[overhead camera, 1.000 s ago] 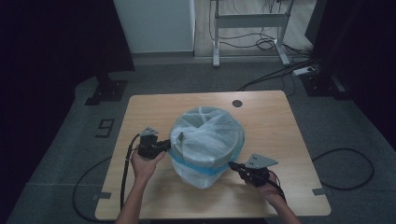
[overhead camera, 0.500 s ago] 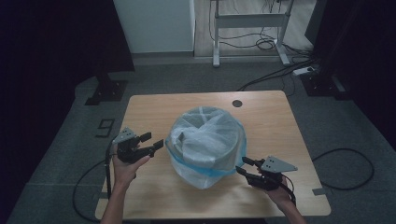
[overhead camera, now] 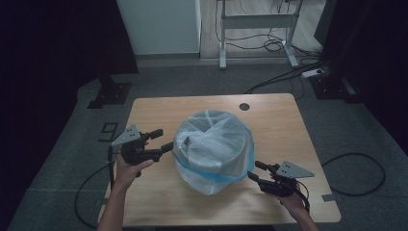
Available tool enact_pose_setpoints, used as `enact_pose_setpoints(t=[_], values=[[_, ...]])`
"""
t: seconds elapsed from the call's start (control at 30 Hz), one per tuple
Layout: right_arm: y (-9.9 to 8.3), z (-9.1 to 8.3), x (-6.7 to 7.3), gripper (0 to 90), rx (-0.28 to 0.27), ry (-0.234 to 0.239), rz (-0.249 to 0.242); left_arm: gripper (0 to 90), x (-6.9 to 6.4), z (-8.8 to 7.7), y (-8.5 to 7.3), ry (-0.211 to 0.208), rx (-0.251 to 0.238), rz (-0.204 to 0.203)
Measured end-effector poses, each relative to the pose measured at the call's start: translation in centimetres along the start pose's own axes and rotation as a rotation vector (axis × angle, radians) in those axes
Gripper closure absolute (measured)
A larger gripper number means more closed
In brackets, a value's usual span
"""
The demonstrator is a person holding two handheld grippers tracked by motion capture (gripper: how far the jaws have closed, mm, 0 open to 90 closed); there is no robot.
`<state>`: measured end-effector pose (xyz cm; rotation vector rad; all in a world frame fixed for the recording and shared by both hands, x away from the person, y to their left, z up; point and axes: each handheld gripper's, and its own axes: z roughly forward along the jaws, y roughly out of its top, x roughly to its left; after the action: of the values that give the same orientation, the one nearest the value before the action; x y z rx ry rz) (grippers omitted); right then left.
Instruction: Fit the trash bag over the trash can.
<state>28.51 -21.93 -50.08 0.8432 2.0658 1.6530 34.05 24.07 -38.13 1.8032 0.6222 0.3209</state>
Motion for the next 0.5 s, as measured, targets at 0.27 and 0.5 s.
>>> enact_pose_setpoints(t=[0.27,0.5], values=[[-0.2,-0.5,-0.7,44.2,-0.014,-0.011,0.026,30.8,-0.4,2.4,3.5,-0.120,0.047,0.088],[-0.4,-1.0,-1.1,44.2,-0.025,-0.025,0.042,30.4,-0.4,4.3,4.9,-0.170,0.105,0.120]])
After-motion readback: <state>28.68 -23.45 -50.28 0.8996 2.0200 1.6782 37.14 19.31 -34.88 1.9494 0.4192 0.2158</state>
